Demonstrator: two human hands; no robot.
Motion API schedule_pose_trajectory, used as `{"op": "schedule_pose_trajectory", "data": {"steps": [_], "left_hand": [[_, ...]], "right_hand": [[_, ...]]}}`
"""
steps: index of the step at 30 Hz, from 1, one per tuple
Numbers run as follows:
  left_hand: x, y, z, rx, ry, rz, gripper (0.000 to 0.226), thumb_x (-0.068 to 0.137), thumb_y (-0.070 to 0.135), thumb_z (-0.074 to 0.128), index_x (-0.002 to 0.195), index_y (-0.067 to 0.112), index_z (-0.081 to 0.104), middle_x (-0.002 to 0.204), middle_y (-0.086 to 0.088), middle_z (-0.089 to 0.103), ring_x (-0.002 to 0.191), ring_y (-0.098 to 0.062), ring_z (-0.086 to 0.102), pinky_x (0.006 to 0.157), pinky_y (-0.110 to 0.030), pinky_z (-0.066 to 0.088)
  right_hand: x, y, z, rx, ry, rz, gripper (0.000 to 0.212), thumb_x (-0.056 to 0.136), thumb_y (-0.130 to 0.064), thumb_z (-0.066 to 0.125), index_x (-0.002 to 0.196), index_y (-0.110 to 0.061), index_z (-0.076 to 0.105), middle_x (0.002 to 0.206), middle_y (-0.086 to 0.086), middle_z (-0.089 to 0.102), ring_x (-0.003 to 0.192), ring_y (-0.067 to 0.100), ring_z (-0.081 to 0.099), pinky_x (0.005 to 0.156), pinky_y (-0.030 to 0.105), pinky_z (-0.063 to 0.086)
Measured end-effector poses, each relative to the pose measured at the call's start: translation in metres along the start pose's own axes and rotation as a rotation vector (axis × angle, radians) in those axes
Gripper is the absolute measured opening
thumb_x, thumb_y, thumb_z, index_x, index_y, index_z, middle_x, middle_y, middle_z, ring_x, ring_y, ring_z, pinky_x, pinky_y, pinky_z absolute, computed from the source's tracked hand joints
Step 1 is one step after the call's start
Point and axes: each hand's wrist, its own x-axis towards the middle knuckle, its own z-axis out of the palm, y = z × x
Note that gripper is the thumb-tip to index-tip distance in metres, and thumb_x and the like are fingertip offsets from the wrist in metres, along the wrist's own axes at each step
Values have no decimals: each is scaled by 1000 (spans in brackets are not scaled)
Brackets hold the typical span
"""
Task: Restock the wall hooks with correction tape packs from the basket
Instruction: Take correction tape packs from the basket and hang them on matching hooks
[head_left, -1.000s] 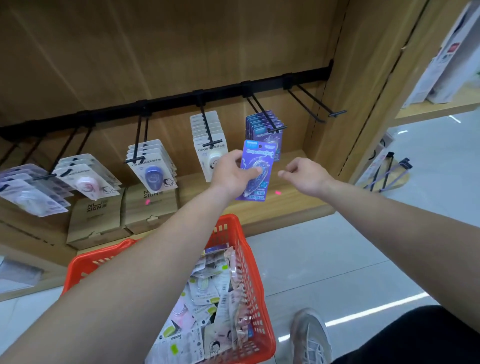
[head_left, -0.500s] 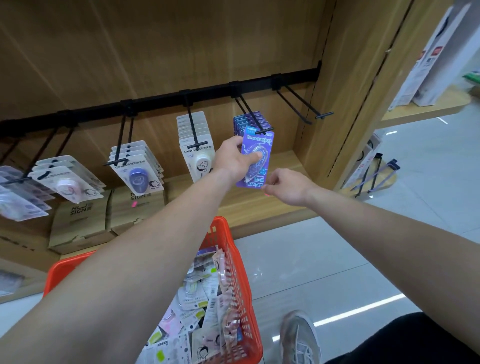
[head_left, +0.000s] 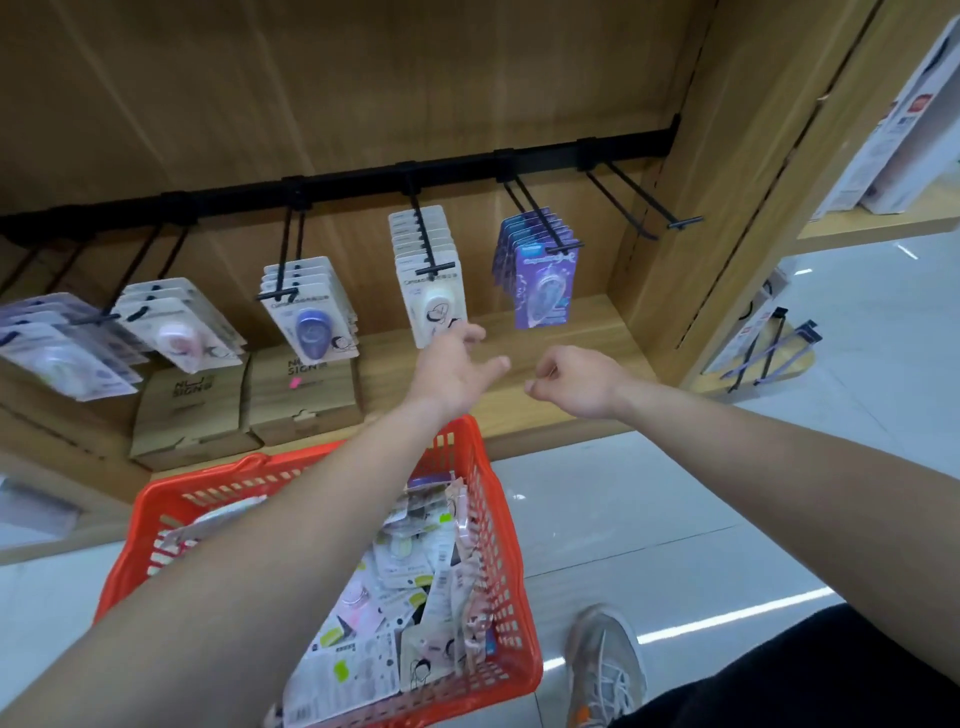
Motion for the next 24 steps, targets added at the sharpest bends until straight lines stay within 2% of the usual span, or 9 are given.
{"op": "schedule_pose_trajectory", "data": {"steps": [4, 7, 11, 17, 20, 22, 24], "left_hand": [[-74, -79, -43, 104, -123, -82, 41, 90, 23, 78, 126, 10, 65, 121, -4, 69, 104, -17, 66, 97, -28, 51], [-115, -143, -73, 185, -113, -216, 35, 91, 27, 78, 121, 13, 67, 116, -1, 70, 107, -18, 66, 93, -29, 51], [-145, -211, -92, 209, -60, -358, 38, 89, 27, 79, 121, 11, 66, 112, -3, 68, 109, -23, 66, 90, -30, 51], [-157, -252, -104, 218, 17, -381, 41, 90, 23, 76, 128, 13, 64, 128, -4, 67, 116, -23, 63, 98, -34, 49], [-149, -261, -102, 194, 41, -371, 40, 89, 21, 76, 127, 16, 65, 121, 1, 66, 117, -20, 63, 97, -31, 48], [-142, -263, -99, 159, 59, -382, 41, 86, 26, 77, 124, 18, 67, 113, 6, 67, 112, -19, 64, 95, -33, 50], [-133, -268, -95, 84, 77, -406, 53, 78, 42, 74, 127, 21, 65, 120, 5, 68, 114, -18, 64, 101, -39, 51]], "right_hand": [[-22, -33, 35, -43, -89, -77, 35, 97, -40, 64, 119, -13, 62, 119, 7, 68, 114, 27, 61, 85, 31, 43], [-40, -51, 81, -79, -213, -157, 34, 98, -36, 64, 122, -13, 60, 119, 9, 69, 112, 28, 62, 86, 33, 45], [-52, -65, 149, -51, -363, -138, 48, 100, -36, 63, 139, -11, 53, 135, 11, 62, 120, 27, 60, 96, 33, 48], [-39, -87, 214, 314, -243, 12, 58, 104, -33, 58, 154, -15, 38, 149, 10, 50, 126, 25, 55, 98, 31, 44], [-21, -96, 234, 479, -167, 71, 59, 103, -44, 55, 156, -24, 37, 151, 7, 48, 130, 25, 53, 107, 38, 45], [-8, -101, 243, 560, -171, 134, 55, 103, -53, 49, 153, -30, 41, 148, 1, 50, 130, 24, 52, 111, 46, 45], [4, -107, 248, 651, -218, 220, 47, 98, -63, 44, 138, -41, 52, 143, -2, 55, 126, 26, 57, 108, 51, 47]]}}
